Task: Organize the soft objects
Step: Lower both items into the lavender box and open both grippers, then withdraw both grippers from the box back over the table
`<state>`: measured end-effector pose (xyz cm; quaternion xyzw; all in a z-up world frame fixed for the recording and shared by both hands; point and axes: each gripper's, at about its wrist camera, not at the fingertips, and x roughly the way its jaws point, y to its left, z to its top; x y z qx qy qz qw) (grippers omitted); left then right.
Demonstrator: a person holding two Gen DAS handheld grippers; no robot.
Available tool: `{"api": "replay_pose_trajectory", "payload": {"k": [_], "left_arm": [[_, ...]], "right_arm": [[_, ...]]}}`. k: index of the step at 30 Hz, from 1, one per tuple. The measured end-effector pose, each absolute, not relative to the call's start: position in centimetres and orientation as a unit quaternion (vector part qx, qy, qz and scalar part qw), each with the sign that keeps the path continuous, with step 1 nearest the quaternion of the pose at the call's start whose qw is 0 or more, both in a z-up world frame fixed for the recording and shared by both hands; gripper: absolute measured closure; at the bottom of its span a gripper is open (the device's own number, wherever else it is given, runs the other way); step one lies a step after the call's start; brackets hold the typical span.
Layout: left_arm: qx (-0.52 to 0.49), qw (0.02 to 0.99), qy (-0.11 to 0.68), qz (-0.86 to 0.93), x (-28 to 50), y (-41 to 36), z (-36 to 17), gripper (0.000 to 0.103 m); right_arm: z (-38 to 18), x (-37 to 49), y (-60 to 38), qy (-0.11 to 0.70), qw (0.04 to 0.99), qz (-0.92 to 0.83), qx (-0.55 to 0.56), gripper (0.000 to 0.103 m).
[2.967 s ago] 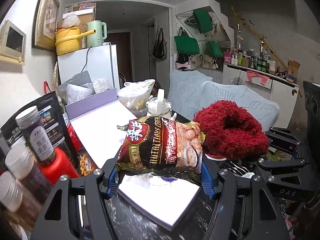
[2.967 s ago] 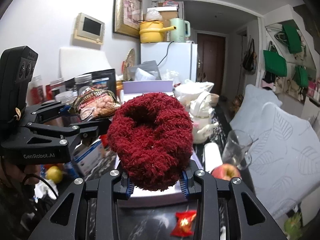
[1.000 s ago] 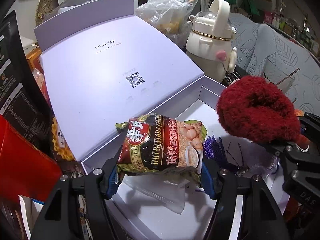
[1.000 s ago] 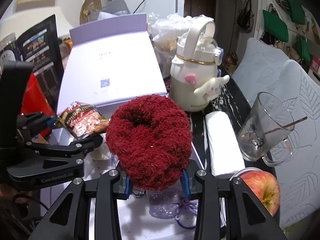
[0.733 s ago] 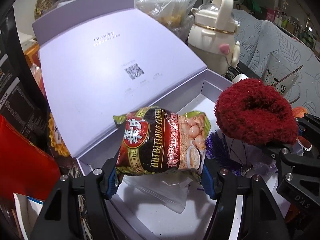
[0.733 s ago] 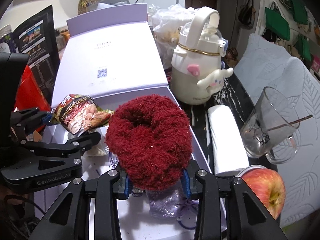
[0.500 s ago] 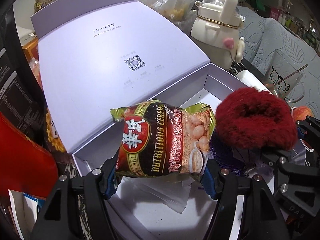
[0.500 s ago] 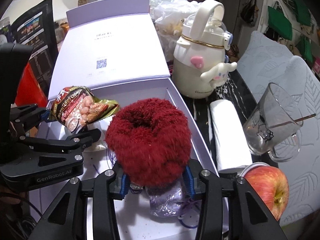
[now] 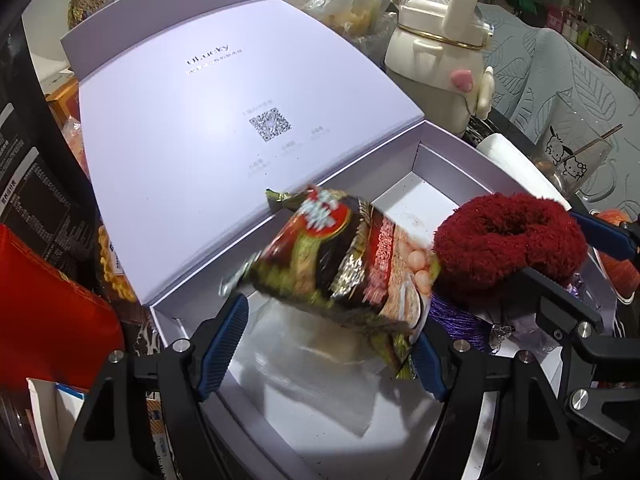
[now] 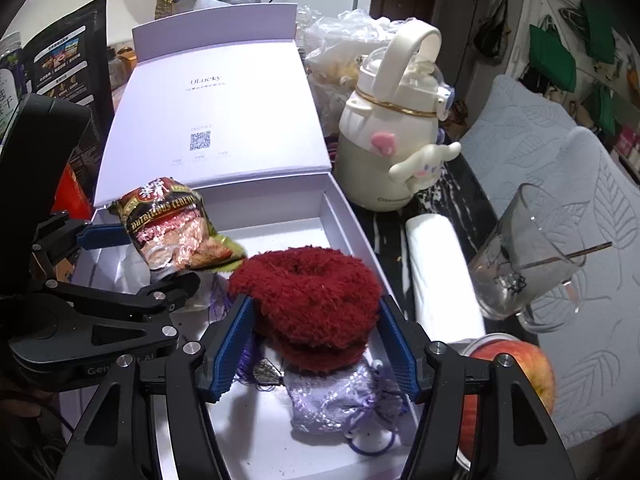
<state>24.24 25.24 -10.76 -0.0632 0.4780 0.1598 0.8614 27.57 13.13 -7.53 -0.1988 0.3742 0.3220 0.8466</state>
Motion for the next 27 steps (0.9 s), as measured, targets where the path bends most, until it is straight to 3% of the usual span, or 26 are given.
{"api": "replay_pose_trajectory", "payload": {"k": [9,27], "left_arm": [[-0.061,0.876,0.453,0.154,22.8,24.5,-8.2,0.027],[-0.032,0.928,0.328,0.175,16.2,22.6,2.2,0.027]], "right_arm": [[-5.6,27.0,12.3,0.352,0.859,0.313,-0.203,0.039],[2.7,22.7,9.5,0.271,0.893,0.310,-0.179,0.037]]}}
